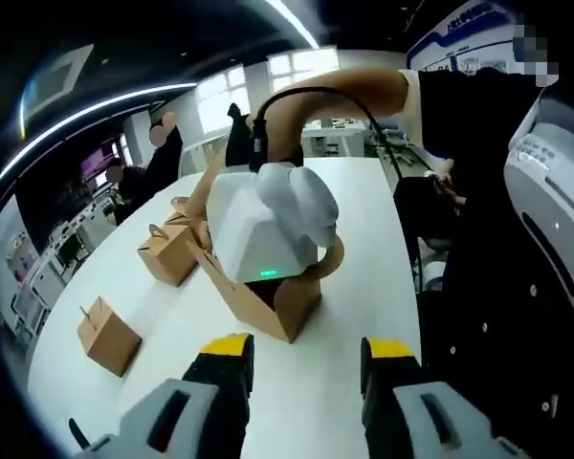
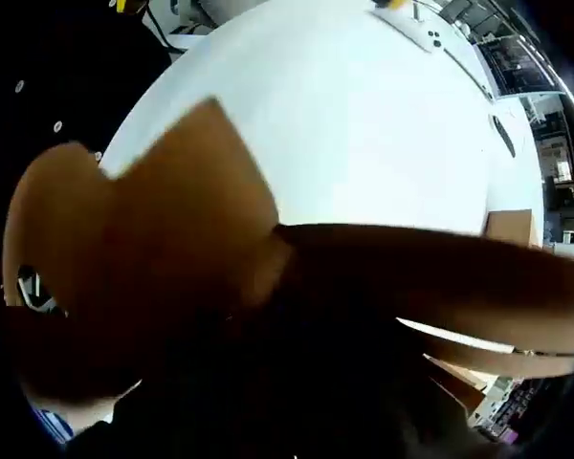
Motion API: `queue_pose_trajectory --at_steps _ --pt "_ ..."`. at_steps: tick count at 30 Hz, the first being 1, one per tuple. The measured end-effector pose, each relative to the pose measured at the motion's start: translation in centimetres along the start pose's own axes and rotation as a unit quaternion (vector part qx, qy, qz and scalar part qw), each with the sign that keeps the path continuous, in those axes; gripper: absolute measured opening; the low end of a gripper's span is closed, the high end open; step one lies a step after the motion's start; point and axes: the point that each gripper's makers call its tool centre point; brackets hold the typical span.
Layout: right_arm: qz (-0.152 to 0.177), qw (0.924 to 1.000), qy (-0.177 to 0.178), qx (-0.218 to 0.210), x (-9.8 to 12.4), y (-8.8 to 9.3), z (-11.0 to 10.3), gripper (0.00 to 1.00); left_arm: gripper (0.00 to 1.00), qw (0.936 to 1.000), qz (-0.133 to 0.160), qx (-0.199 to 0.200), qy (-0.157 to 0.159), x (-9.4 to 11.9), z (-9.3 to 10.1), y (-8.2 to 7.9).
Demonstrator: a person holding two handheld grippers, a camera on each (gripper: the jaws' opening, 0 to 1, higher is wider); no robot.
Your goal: Pick up one paper box from the group, open the paper box, and remove the item inside
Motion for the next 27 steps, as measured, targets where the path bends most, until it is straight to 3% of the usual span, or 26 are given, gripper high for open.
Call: queue_pose_trajectory --at_steps 7,11,14,17,27 --pt "-0.007 0.9996 0.006 -0.026 1.3 0.5 0.1 0.4 0.46 1.0 0.003 0.001 0.003 -0.3 -0.1 -0.1" --pt "-0.015 0.9975 -0.009 -0.069 0.0 0.8 -0.7 0.4 0.46 1.0 0.004 -0.001 0.008 -0.7 0.1 -0.1" --pt "-0.02 0.9971 -0.003 -0.074 -1.0 1.1 -0.5 0.41 0.46 0.9999 0.003 -0.001 0.01 -0.8 0.2 0.1" --pt "-0.002 0.9946 0.007 -0.103 -1.2 0.6 0.2 0.4 0.46 0.9999 0.002 0.001 0.01 -0.9 0.1 0.2" --pt "-0.011 0.9963 0.018 -0.083 -1.7 0.8 0.1 0.34 0.46 0.9999 0.002 0.002 0.014 -1.1 0.1 0.1"
Point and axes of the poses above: the point that each gripper's makers call its tool centre point, and the gripper's own axes: x roughly backward along the fingers, z roughly to its right, y roughly out of its underside, and after that the axes turned 6 degrees about y, right-handed
